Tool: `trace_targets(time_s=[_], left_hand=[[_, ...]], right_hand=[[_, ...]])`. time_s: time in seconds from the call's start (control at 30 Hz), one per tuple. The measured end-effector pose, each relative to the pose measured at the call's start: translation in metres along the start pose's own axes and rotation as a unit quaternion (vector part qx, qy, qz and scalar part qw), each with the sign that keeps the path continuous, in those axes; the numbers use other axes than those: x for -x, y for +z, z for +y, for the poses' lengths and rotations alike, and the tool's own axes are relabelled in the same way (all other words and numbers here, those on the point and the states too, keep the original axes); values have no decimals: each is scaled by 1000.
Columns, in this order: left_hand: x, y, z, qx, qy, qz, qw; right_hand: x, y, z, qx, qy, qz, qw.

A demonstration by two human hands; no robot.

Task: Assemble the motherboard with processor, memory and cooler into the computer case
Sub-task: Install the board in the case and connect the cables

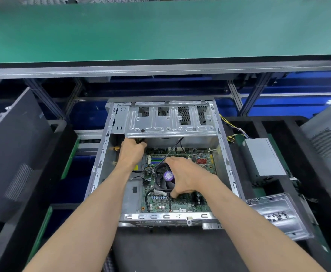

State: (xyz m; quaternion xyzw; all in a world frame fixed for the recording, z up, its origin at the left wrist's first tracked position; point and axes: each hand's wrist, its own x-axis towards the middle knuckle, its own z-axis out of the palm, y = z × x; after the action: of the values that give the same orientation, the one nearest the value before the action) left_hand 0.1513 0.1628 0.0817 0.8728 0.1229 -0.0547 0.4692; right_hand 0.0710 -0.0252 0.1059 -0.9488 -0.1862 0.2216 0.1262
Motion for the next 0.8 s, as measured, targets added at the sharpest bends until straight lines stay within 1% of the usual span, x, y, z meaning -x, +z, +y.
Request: trace_targets(time_s=[0.1, 0.33, 0.47, 0.57, 0.8], left_hand=[[2, 0, 1, 2, 13, -3, 1000], [10, -3, 5, 2, 36, 24, 999], [21, -10, 8, 2, 58, 44, 997], [30, -14, 11, 5, 79, 50, 996], [45, -20, 15, 23, 79, 76, 994]], right_hand=[[-2, 0, 0, -3, 3, 6, 1000], [5, 2, -3, 3, -11, 39, 999], [18, 8, -9, 28, -20, 72, 997], [25, 10, -13, 49, -22, 79, 995], [40, 8, -23, 58, -24, 119, 991]])
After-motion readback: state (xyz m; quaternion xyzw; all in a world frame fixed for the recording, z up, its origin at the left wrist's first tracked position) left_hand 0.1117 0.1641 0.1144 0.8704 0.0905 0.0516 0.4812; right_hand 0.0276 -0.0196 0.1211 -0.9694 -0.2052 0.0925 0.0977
